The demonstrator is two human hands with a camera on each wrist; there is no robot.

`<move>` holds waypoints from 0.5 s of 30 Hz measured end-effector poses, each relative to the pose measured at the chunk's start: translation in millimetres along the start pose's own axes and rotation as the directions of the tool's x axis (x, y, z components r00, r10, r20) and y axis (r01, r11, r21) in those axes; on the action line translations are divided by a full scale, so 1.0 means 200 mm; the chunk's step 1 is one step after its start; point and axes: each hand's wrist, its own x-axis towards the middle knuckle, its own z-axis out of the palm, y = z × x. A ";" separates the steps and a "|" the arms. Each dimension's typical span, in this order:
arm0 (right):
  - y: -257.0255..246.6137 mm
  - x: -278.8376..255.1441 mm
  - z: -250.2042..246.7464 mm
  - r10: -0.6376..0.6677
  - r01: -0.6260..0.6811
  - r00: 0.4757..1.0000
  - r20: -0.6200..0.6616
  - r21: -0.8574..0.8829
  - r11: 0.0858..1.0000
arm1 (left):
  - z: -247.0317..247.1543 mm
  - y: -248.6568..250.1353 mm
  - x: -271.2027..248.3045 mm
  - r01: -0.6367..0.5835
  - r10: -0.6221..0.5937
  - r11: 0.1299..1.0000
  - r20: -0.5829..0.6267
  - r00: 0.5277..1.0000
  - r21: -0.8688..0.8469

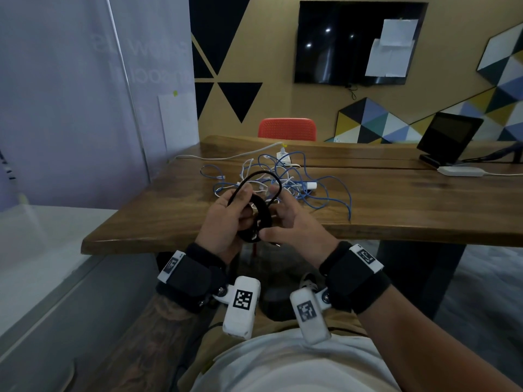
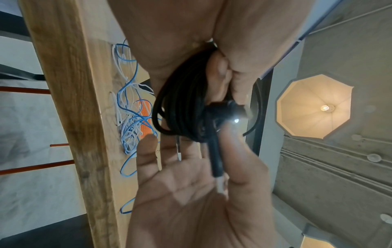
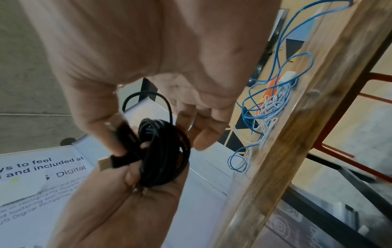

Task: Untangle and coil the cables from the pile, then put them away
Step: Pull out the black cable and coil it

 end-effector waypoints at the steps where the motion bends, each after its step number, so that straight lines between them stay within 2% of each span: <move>1: -0.01 0.00 0.00 -0.012 0.012 1.000 0.010 -0.028 1.000 | 0.01 -0.01 0.00 -0.011 0.011 1.000 -0.030 0.999 0.011; 4: 0.00 0.01 -0.02 -0.051 0.057 0.998 0.043 -0.170 0.984 | 0.04 -0.03 -0.02 -0.058 0.059 0.998 -0.050 0.997 0.019; 7: 0.02 0.00 0.00 -0.107 0.085 0.993 -0.052 -0.324 0.942 | 0.05 -0.05 -0.02 -0.055 0.055 0.998 -0.005 0.998 0.029; 8: 0.02 0.00 0.01 -0.096 0.066 0.991 -0.090 -0.291 0.954 | 0.04 -0.06 -0.02 -0.056 0.056 0.998 0.013 0.998 0.037; 11: -0.02 0.00 -0.01 0.029 -0.033 0.987 -0.159 -0.021 0.999 | 0.05 -0.02 -0.04 -0.030 0.022 0.998 0.121 0.992 0.061; 15: -0.05 -0.03 -0.04 0.027 -0.036 0.980 -0.196 -0.044 0.998 | 0.05 -0.02 -0.04 -0.006 -0.016 0.991 0.171 0.985 0.131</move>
